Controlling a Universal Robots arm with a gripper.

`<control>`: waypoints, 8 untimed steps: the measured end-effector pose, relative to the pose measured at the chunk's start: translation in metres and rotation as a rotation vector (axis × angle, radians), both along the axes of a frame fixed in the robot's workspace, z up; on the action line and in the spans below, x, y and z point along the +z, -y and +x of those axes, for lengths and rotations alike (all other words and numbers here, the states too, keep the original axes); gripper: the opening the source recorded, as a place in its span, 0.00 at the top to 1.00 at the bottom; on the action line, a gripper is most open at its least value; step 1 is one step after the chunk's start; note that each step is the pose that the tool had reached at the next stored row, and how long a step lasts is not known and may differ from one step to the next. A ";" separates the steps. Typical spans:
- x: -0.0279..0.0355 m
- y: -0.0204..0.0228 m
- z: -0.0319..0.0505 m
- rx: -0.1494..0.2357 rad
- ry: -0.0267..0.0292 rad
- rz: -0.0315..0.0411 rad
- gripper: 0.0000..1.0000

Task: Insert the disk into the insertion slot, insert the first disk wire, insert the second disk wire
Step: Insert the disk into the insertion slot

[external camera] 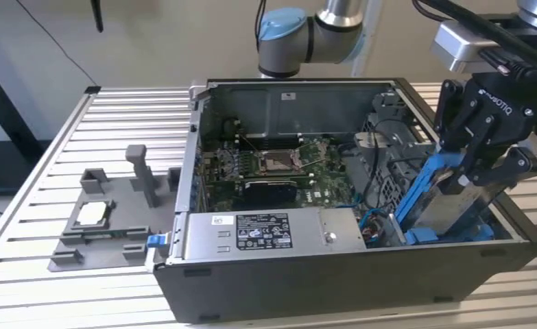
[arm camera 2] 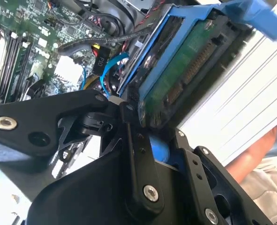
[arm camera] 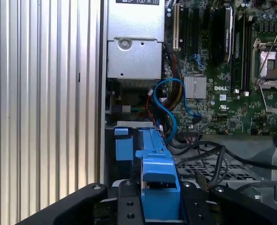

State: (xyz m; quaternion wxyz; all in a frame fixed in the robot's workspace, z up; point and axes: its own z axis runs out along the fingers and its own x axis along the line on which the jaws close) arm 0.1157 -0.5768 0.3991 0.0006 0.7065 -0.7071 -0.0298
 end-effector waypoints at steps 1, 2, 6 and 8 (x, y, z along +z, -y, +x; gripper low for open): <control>0.0000 0.0000 0.0000 0.000 -0.0001 -0.0001 0.60; 0.0001 0.0000 0.0000 0.000 -0.0001 -0.0001 0.60; 0.0001 0.0000 0.0000 0.000 0.0000 -0.0003 0.54; 0.0001 0.0000 0.0000 0.001 -0.0001 -0.0002 0.54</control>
